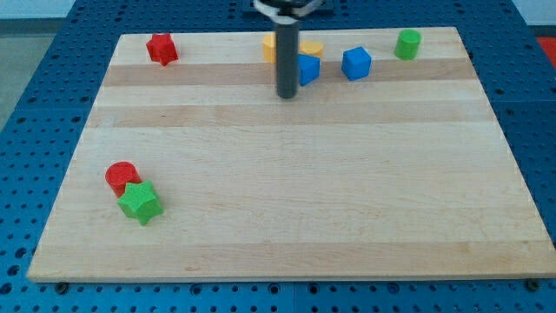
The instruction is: Your arm move closer to the yellow hexagon
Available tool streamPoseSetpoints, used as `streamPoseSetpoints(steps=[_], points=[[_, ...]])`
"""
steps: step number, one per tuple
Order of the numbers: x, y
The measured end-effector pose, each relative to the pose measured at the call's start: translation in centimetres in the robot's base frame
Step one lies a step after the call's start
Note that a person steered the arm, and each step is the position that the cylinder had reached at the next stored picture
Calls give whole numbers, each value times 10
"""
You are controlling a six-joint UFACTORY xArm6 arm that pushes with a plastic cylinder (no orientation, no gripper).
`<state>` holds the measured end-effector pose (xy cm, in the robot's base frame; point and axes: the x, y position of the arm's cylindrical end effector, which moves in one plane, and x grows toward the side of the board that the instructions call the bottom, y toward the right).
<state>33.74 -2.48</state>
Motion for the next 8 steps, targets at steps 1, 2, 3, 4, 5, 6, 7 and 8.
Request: streamPoseSetpoints(steps=[1, 2, 3, 4, 5, 6, 7, 8], points=[[-24, -38], [-48, -52], [-71, -55], [-93, -55], [-100, -54], [-100, -49], [-100, -42], [-100, -32]])
